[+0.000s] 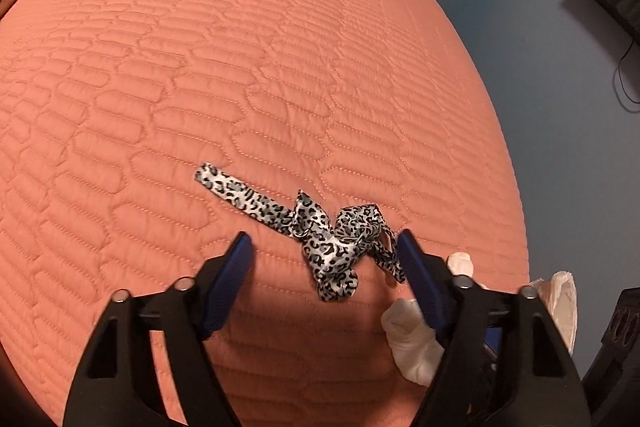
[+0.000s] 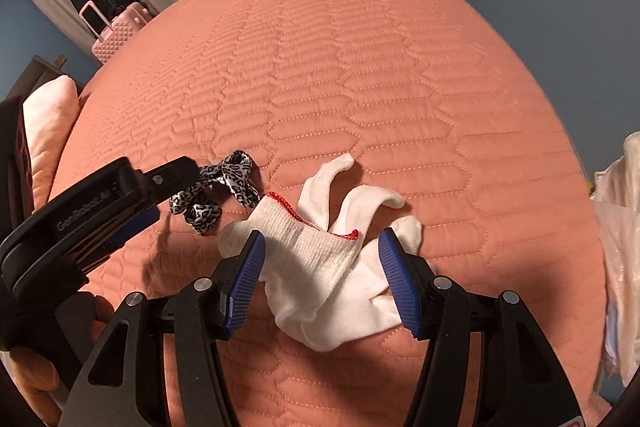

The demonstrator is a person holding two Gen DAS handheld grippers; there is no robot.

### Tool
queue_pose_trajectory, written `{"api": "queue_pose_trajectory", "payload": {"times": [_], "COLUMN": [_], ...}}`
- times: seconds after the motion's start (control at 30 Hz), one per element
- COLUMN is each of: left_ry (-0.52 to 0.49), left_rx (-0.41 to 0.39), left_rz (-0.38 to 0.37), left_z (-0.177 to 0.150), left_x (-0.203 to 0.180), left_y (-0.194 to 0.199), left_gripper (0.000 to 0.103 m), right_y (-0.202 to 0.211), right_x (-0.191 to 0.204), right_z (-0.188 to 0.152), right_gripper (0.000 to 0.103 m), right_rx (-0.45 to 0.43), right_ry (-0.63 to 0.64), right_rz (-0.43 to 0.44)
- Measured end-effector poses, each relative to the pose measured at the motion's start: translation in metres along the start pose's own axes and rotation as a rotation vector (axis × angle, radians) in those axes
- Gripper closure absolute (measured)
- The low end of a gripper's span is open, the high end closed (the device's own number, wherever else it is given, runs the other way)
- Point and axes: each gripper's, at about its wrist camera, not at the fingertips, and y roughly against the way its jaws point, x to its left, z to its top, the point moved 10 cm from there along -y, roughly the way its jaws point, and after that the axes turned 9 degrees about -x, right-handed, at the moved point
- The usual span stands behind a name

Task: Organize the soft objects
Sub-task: 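Grasp the leopard-print ribbon with the left tool while the right tool grasps the white sock, then carry the ribbon and sock over the wastebasket and open both tools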

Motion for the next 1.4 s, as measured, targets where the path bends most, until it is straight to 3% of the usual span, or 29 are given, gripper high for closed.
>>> {"api": "queue_pose_trajectory", "payload": {"times": [0.1,0.13,0.2,0.37,0.6,0.97,1.2,1.4], "left_ry": [0.004,-0.002,0.000,0.008,-0.016,-0.098,-0.182,-0.266], "left_rx": [0.017,0.012,0.010,0.011,-0.012,-0.096,-0.155,-0.195], "left_rz": [-0.010,-0.006,-0.018,-0.036,-0.065,-0.117,-0.180,-0.238], "left_z": [-0.005,-0.005,-0.007,-0.014,-0.018,-0.009,-0.009,-0.019], "left_x": [0.002,0.002,0.003,0.004,-0.014,-0.071,-0.133,-0.193], "left_y": [-0.007,-0.007,-0.007,-0.001,0.027,0.088,0.130,0.157], "left_gripper": [0.059,0.062,0.078,0.088,0.088,0.088,0.088,0.088], "right_y": [-0.006,-0.006,-0.007,-0.005,0.024,0.120,0.199,0.257], "right_x": [0.001,0.001,-0.001,-0.010,-0.013,-0.034,-0.062,-0.084], "right_z": [-0.007,-0.007,-0.009,-0.010,-0.012,0.036,0.072,0.083], "right_gripper": [0.049,0.055,0.064,0.095,0.097,0.096,0.097,0.097], "right_rx": [0.009,0.003,0.003,0.010,-0.014,-0.197,-0.338,-0.433], "right_ry": [0.004,0.008,0.021,0.016,-0.004,-0.015,-0.025,-0.041], "right_rz": [-0.001,-0.002,-0.013,-0.022,0.005,0.003,-0.017,-0.040]}}
